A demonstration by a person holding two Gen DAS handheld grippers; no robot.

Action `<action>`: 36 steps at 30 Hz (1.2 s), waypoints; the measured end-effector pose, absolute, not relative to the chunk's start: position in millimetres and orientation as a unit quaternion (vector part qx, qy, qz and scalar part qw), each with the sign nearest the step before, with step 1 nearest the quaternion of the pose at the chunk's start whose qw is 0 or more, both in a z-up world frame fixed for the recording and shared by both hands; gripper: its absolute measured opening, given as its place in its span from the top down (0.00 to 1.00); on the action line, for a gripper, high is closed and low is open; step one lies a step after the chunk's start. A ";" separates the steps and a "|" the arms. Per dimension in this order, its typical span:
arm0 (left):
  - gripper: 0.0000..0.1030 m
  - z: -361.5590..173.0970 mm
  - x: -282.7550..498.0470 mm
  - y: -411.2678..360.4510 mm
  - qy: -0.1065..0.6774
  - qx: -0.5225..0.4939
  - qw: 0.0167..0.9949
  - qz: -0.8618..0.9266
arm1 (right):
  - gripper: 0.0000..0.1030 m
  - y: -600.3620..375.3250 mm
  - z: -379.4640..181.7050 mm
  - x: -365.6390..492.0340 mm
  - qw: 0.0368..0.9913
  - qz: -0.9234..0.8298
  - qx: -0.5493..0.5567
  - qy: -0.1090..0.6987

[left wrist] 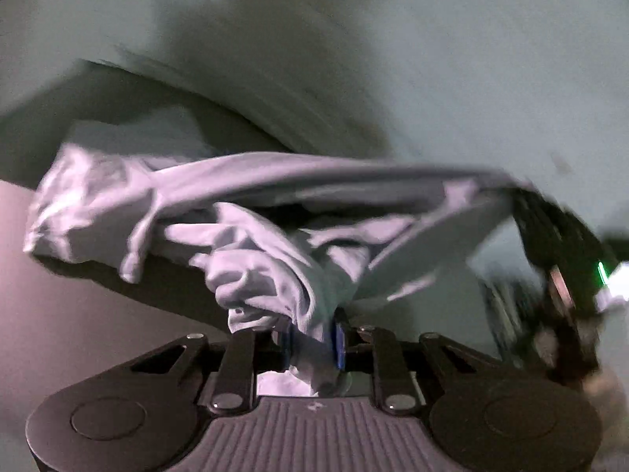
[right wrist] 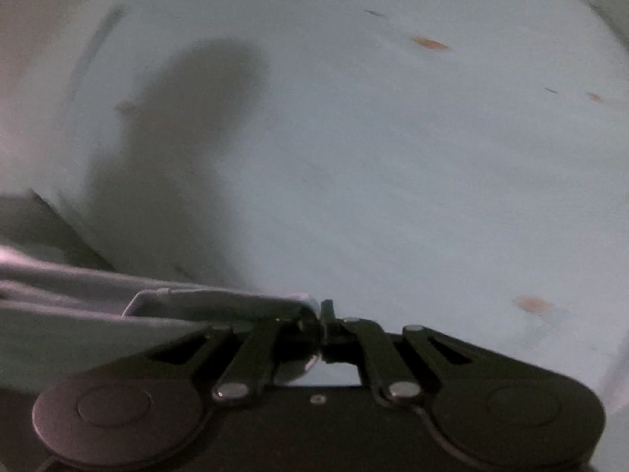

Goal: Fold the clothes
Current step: 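Grasp the shirt with the left gripper and lift it off the table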

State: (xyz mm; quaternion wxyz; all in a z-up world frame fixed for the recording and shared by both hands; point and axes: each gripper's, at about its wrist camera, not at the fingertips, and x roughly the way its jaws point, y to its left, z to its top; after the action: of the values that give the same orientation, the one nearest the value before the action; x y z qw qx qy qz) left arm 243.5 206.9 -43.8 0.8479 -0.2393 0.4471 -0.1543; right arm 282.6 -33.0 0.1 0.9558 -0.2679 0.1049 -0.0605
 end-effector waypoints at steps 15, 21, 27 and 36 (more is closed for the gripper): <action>0.32 -55.6 220.3 138.6 0.503 -0.207 0.835 -0.086 | 0.39 -147.5 -91.8 191.2 0.881 0.001 -0.275 0.385; 0.25 -63.6 238.9 192.5 0.495 -0.208 0.843 -0.035 | 0.34 -37.5 -91.9 201.7 0.881 0.137 -0.306 0.334; 0.24 -77.1 241.1 254.6 0.489 -0.243 0.838 -0.012 | 0.28 38.8 -133.6 230.3 0.809 0.165 -0.436 0.359; 0.23 -130.4 282.8 333.3 0.520 -0.213 0.826 0.035 | 0.29 -75.3 -159.1 258.7 0.675 -0.071 -0.466 0.568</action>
State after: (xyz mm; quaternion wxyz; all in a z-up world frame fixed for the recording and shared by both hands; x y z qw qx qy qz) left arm 282.8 333.3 -130.4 0.8265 -0.2132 0.5198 0.0352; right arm 258.7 -75.3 -159.1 0.6751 -0.4657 0.5677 -0.0706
